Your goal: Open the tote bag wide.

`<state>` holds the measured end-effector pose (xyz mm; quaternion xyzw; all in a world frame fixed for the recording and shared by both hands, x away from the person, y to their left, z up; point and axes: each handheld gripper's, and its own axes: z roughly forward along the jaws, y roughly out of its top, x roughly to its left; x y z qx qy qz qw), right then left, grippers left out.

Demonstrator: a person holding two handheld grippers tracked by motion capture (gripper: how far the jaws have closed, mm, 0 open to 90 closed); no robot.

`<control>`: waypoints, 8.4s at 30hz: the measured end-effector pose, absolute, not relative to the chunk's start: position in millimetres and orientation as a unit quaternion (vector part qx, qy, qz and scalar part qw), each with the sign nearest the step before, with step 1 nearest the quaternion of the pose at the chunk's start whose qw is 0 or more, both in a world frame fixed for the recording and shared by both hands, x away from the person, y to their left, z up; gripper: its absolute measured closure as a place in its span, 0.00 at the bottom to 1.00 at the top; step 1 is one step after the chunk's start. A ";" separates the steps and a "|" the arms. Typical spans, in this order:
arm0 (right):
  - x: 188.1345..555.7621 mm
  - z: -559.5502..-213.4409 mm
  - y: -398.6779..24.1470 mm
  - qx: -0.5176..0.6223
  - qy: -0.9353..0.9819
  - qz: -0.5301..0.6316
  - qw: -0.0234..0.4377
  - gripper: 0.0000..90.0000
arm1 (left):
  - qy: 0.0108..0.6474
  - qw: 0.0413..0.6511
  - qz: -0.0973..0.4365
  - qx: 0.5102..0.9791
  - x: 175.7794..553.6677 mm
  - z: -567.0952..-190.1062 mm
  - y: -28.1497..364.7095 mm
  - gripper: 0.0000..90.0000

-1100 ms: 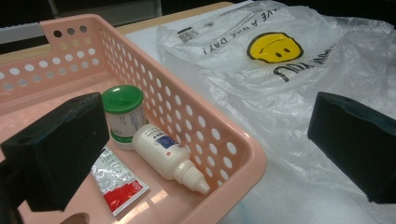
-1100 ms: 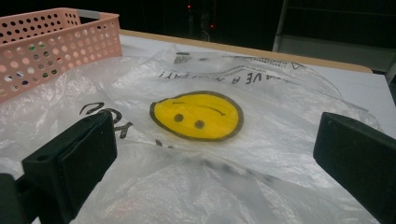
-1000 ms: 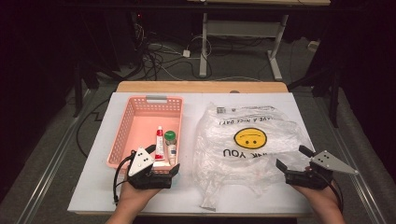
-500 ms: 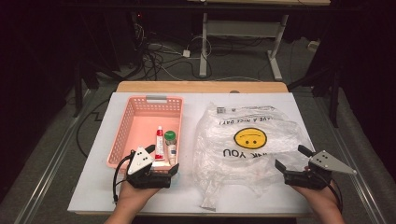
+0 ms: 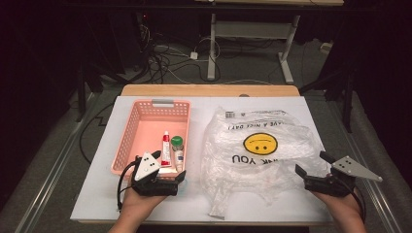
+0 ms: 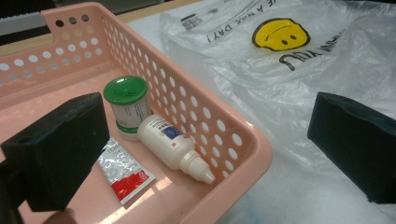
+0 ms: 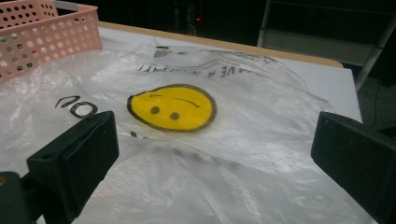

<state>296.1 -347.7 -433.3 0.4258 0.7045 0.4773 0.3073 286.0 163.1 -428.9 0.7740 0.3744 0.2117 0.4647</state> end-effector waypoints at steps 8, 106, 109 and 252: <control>289.3 -435.8 -377.6 0.463 0.694 0.455 0.311 0.05 | 0.370 0.465 0.216 0.775 286.9 -426.0 165.2 0.00; 512.7 -444.8 -330.4 0.455 0.790 0.381 0.154 0.57 | 0.375 0.494 0.195 0.760 280.3 -428.9 168.8 0.00; 513.7 -451.7 -322.0 0.446 0.806 0.357 0.157 0.93 | 0.375 0.497 0.196 0.757 279.5 -428.2 169.0 0.00; 324.0 -462.6 -238.0 0.299 0.867 0.375 0.135 0.84 | 0.364 0.481 0.195 0.773 262.4 -432.0 170.7 0.00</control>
